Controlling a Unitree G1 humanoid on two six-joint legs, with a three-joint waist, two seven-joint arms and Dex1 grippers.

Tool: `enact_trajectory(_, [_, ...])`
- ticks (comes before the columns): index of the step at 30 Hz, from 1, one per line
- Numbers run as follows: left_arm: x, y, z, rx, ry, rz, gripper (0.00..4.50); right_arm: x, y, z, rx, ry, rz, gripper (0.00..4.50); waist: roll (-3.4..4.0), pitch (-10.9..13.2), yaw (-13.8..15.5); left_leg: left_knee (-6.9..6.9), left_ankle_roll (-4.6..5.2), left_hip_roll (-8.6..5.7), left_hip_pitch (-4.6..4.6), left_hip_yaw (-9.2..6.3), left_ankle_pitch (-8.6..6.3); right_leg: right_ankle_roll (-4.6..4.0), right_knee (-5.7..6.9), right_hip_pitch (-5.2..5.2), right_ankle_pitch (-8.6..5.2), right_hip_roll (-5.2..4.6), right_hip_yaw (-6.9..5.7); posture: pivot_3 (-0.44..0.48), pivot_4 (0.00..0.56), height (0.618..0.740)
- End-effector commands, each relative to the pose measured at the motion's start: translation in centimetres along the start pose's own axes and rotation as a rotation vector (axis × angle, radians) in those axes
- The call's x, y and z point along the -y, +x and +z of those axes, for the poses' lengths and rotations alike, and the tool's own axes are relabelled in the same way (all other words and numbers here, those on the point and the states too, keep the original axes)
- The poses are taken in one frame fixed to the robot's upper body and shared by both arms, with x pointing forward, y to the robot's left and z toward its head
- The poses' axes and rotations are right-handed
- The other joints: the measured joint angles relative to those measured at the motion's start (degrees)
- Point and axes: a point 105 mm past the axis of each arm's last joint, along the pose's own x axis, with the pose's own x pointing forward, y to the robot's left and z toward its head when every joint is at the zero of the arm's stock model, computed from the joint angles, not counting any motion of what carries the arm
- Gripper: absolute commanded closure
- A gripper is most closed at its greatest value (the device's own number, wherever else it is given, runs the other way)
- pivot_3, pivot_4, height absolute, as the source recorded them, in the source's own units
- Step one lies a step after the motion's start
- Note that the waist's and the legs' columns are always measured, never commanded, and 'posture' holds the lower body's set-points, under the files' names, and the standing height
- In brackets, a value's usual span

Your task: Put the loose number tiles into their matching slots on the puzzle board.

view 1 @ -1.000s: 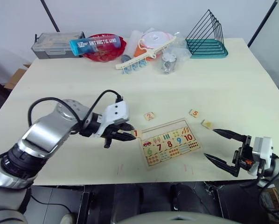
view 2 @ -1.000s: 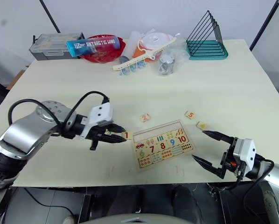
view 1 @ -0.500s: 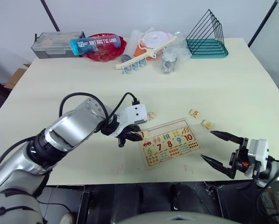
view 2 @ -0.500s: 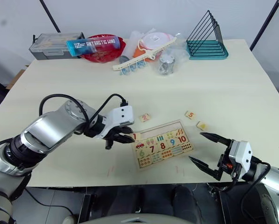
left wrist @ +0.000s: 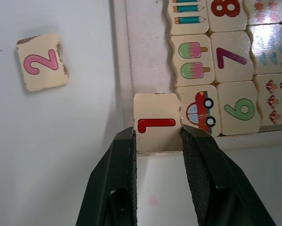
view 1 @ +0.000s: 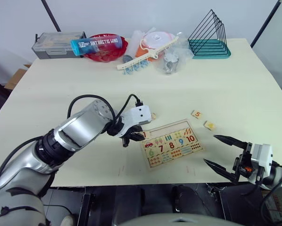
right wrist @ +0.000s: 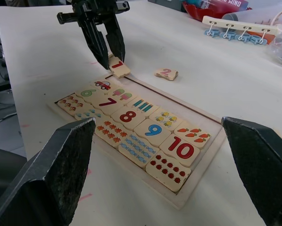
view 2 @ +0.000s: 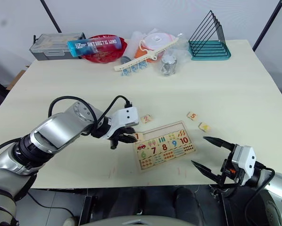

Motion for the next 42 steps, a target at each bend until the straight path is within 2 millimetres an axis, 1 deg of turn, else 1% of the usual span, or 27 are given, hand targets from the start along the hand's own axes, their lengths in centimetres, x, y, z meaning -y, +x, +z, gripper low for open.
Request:
enact_trajectory(1, [0.1,0.0,0.5,0.009,0.039,0.013,3.61,0.1,-0.2,1.2,0.022,-0.054,-0.003,0.00,0.00,0.0,0.0,0.00,0.00,0.00,0.00,-0.01,0.00,0.00,0.00,0.00,0.00,0.00,0.00,0.000,0.150,0.740])
enact_trajectory(9, [0.3,0.5,0.1,0.001,0.043,0.009,3.61,0.2,-0.3,1.2,0.017,-0.055,-0.004,0.00,0.00,0.0,0.0,0.00,0.00,0.00,0.00,-0.02,0.00,0.00,0.00,0.00,0.00,0.00,0.00,0.000,0.150,0.740])
enact_trajectory(19, [0.5,1.2,0.2,0.003,0.048,-0.002,3.61,0.2,-0.3,1.2,0.014,-0.055,-0.007,0.00,0.00,0.0,0.0,0.00,0.00,0.00,0.00,-0.01,0.00,0.00,0.00,0.00,0.00,0.00,0.00,0.000,0.150,0.740])
enact_trajectory(33, [0.7,1.1,0.0,-0.002,0.037,-0.011,3.61,0.1,-0.4,0.9,0.006,-0.057,-0.009,0.00,0.00,0.0,0.1,0.00,0.00,0.00,0.00,-0.02,0.00,0.00,0.00,0.00,0.00,0.00,0.01,0.000,0.150,0.740])
enact_trajectory(34, [0.7,1.1,0.0,-0.002,0.036,-0.010,2.58,0.1,-0.4,0.9,0.005,-0.058,-0.009,0.00,0.00,0.0,0.1,0.01,0.00,0.00,0.00,-0.03,0.00,0.00,0.00,0.00,0.00,0.00,0.01,0.000,0.150,0.740])
enact_trajectory(35, [0.6,1.1,0.0,-0.001,0.035,-0.009,2.25,0.1,-0.4,0.9,0.004,-0.059,-0.008,0.00,0.00,0.0,0.1,0.01,0.00,0.00,0.01,-0.03,0.00,0.00,0.00,0.00,0.00,0.00,0.01,0.000,0.150,0.740])
enact_trajectory(36, [0.6,1.1,0.0,-0.001,0.035,-0.009,1.78,0.2,-0.4,0.9,0.004,-0.059,-0.008,0.00,0.00,0.0,0.1,0.00,0.00,0.00,0.01,-0.03,0.00,0.00,0.00,0.00,0.00,0.00,0.02,0.000,0.150,0.740])
enact_trajectory(37, [0.6,1.0,0.0,-0.001,0.035,-0.008,1.44,0.2,-0.4,0.9,0.004,-0.059,-0.008,0.00,0.00,0.0,0.1,0.01,0.00,0.00,0.00,-0.04,0.00,0.00,0.00,0.00,0.00,0.00,0.01,0.000,0.150,0.740])
enact_trajectory(38, [0.6,1.0,0.0,0.000,0.033,-0.009,0.92,0.2,-0.4,0.9,0.003,-0.060,-0.008,0.00,0.00,0.0,0.1,0.01,0.00,0.00,0.01,-0.04,0.00,0.00,0.01,0.01,0.00,0.00,0.01,0.000,0.150,0.740])
enact_trajectory(39, [0.6,0.9,0.0,0.001,0.033,-0.009,0.54,0.2,-0.4,0.9,0.003,-0.060,-0.008,0.00,0.00,0.0,0.1,0.01,0.00,0.00,0.01,-0.04,0.00,0.00,0.01,0.00,0.00,0.00,0.01,0.000,0.150,0.740])
enact_trajectory(40, [0.6,0.8,0.1,0.004,0.031,-0.009,0.07,0.1,-0.4,0.9,0.002,-0.060,-0.008,0.00,0.00,0.0,0.1,0.01,0.00,0.00,0.01,-0.03,0.00,0.00,0.01,0.00,0.00,0.00,0.01,0.000,0.150,0.740])
enact_trajectory(42, [0.6,0.4,0.2,0.010,0.025,-0.011,0.03,0.1,-0.4,0.9,0.001,-0.059,-0.007,0.00,0.00,0.0,0.1,0.01,0.00,0.00,0.01,-0.04,0.00,0.00,0.01,0.00,0.00,0.00,0.01,0.000,0.150,0.740])
